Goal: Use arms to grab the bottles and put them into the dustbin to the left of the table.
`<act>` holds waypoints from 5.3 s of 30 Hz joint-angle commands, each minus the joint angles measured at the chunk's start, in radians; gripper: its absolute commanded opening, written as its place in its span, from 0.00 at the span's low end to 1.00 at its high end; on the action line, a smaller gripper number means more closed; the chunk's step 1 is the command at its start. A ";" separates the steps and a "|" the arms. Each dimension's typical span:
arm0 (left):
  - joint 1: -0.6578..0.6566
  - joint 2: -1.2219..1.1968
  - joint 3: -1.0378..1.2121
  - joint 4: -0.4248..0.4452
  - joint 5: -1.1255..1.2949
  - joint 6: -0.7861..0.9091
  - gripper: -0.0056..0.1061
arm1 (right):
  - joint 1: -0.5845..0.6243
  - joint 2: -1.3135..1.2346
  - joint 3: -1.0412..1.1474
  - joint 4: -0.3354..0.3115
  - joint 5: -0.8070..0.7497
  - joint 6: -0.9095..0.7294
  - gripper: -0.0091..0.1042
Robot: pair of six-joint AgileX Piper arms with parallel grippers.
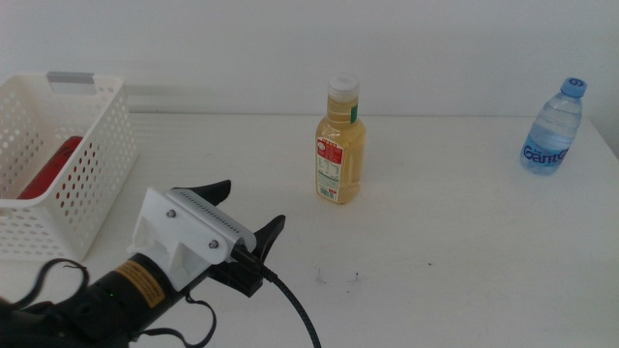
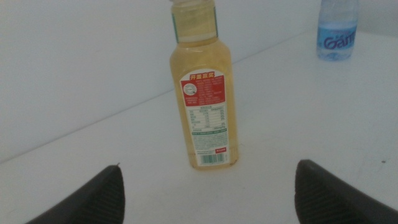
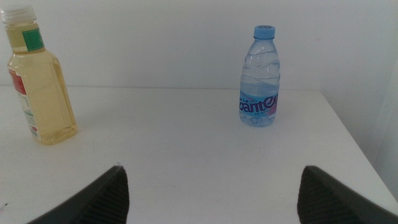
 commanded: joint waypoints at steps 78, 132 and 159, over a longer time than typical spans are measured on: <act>0.007 -0.159 -0.574 0.560 0.896 -0.777 0.04 | -0.009 -0.005 0.003 -0.007 -0.009 -0.008 0.88; 0.765 0.293 -1.415 -0.481 2.146 0.562 0.89 | -0.009 -0.005 0.003 -0.007 -0.009 -0.008 0.88; 0.166 -0.780 -0.631 -0.434 1.827 0.277 0.89 | -0.009 -0.005 0.003 -0.007 -0.009 -0.008 0.88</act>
